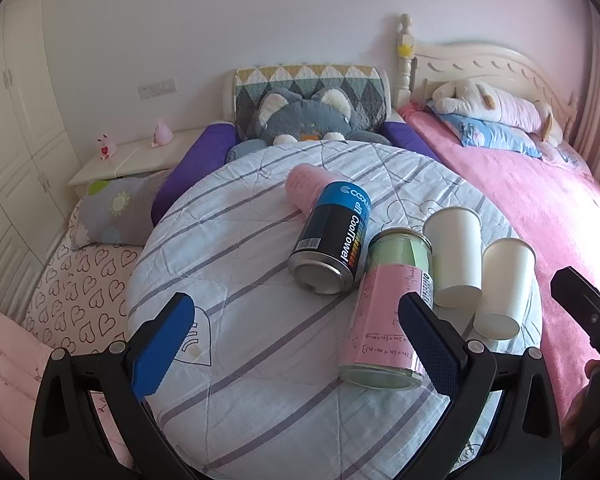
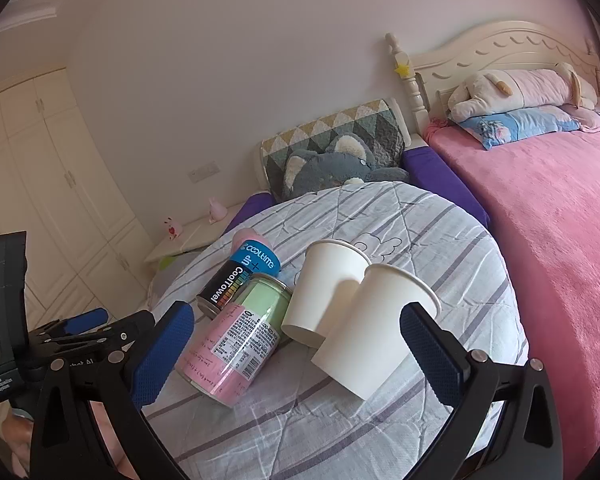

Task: Flip cup upright
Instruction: 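Move the left gripper toward the white paper cups lying on their sides, then close the left gripper around the body of the nearer white cup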

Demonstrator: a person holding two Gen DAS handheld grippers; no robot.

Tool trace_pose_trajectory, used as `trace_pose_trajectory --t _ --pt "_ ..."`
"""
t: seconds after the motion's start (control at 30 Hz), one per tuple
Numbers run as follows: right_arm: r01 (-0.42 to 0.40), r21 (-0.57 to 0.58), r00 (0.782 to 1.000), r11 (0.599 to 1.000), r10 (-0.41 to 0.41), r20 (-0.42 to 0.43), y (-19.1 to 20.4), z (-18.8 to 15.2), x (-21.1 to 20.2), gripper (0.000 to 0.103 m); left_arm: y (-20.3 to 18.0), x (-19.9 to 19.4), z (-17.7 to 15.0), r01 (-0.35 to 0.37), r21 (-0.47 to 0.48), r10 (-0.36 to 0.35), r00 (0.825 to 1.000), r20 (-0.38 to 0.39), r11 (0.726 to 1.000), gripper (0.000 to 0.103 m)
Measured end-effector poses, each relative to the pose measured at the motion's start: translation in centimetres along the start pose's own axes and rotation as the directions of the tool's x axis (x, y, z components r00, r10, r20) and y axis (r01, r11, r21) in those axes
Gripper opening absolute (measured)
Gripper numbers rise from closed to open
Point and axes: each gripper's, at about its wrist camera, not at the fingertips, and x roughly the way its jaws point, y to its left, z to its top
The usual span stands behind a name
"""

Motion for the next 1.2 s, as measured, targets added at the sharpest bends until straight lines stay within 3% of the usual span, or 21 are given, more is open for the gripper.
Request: trace_pose_trajectory --t 0.63,1.2 --pt "0.001 0.004 1.000 1.000 -0.001 0.000 -0.1 1.0 1.5 0.103 2.0 5.6 3.3 0.008 0.010 -0.007 0.996 -0.088 1.000 0.103" --pt "0.023 -0.003 1.000 1.000 -0.023 0.012 -0.9 3.0 3.3 0.103 1.0 7.3 4.6 0.039 0.008 -0.038 0.995 -0.097 0.999 0.103"
